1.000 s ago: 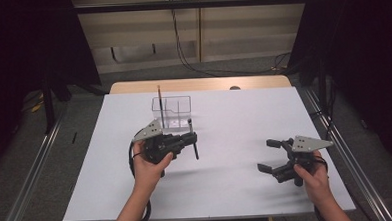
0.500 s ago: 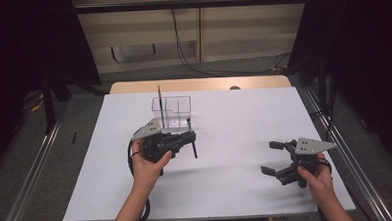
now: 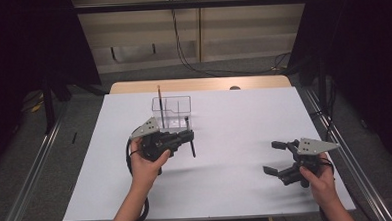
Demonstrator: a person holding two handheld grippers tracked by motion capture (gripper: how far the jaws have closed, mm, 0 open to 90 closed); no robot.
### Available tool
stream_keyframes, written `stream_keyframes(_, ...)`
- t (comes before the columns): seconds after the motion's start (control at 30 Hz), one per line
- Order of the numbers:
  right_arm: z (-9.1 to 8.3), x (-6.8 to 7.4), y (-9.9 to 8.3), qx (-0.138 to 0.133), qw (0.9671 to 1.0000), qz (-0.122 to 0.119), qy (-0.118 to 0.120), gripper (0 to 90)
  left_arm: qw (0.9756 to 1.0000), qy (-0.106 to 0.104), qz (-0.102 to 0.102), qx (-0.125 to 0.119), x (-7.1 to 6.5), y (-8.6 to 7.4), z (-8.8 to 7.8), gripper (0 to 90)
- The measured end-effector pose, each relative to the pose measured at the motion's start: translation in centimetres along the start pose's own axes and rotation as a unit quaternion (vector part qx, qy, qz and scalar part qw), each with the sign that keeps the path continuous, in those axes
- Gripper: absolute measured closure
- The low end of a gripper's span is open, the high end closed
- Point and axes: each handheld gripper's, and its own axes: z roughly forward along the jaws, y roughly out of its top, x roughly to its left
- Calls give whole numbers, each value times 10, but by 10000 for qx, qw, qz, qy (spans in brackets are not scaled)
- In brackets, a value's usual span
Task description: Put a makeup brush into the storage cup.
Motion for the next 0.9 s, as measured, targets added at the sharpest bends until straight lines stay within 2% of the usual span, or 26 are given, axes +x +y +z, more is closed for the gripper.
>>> stream_keyframes(0.6,-2,-2,-2,-36,10000,19,-38,41,10000,89,9,-10,7,4,-4,837)
stream_keyframes(0.9,-2,-2,-2,-55,10000,23,-33,41,9997,246,20,23,17,11,-5,838)
